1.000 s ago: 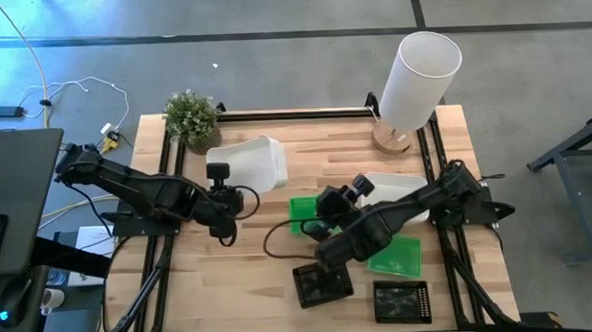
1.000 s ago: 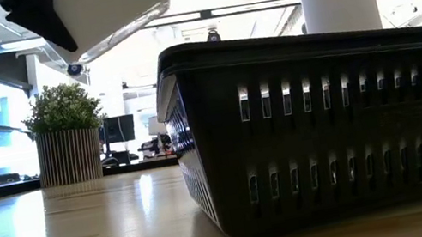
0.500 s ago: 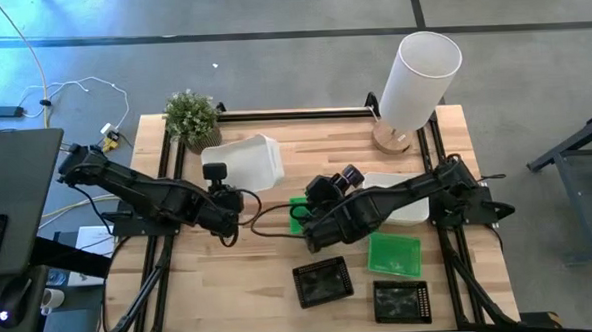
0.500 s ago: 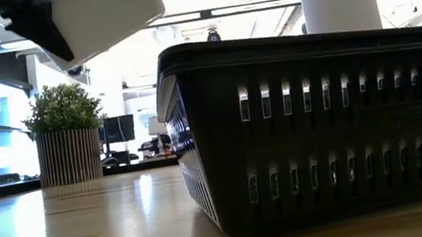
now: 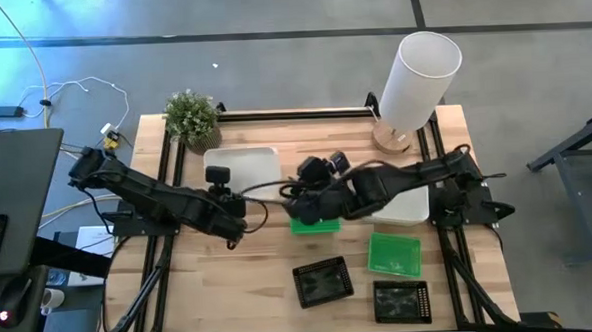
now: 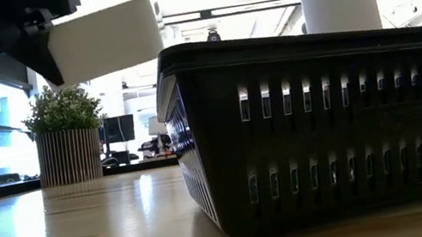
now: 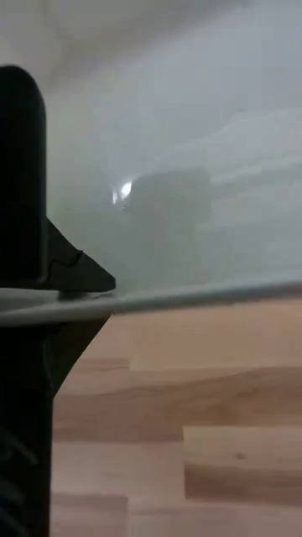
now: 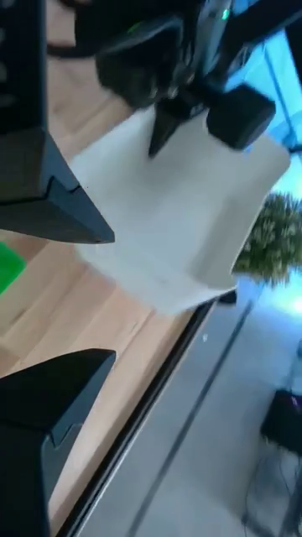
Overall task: Stack baskets by color
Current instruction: Stack the top white bin on the white bins
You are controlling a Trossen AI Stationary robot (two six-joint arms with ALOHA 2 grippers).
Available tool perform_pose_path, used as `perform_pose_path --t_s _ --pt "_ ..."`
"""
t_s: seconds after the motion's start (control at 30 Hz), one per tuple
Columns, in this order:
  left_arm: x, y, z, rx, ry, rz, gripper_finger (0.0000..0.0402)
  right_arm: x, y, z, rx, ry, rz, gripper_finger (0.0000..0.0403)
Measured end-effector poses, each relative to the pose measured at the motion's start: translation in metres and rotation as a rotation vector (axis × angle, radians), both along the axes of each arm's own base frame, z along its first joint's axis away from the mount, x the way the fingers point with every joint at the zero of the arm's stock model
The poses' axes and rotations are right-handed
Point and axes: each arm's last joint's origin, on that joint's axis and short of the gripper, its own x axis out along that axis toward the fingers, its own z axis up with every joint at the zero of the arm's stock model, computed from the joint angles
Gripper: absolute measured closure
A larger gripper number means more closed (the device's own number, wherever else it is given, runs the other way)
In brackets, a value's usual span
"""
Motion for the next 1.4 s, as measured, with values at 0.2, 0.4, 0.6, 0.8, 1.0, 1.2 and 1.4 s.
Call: perform_pose_path --t_s 0.2,0.4,0.6,0.8,1.0,1.2,1.4 --pt "0.005 -0.001 -0.007 0.045 0.014 0.015 0.0402 0.013 -0.024 0.003 0.080 -0.035 0.046 0.0198" --pt "0.006 -0.001 -0.008 0.055 0.012 0.023 0.0402 0.016 -0.037 0.001 0.105 -0.040 0.010 0.0198" --pt "0.006 -0.001 -0.008 0.055 0.014 0.015 0.0402 0.019 -0.040 0.003 0.135 -0.078 0.025 0.0198" --pt "0.006 -0.001 -0.008 0.057 0.029 -0.004 0.0402 0.023 -0.040 0.005 0.135 -0.120 0.028 0.0198" --pt "0.007 0.000 -0.008 0.065 0.029 -0.009 0.0402 0.033 -0.041 -0.007 0.124 -0.096 0.023 0.0198" --pt "0.010 -0.001 0.000 0.067 0.008 -0.019 0.0402 0.040 -0.049 -0.014 0.126 -0.086 0.005 0.0198" --pt "0.014 -0.002 0.011 0.063 -0.017 -0.036 0.0402 0.043 -0.059 -0.022 0.161 -0.056 -0.003 0.0199"
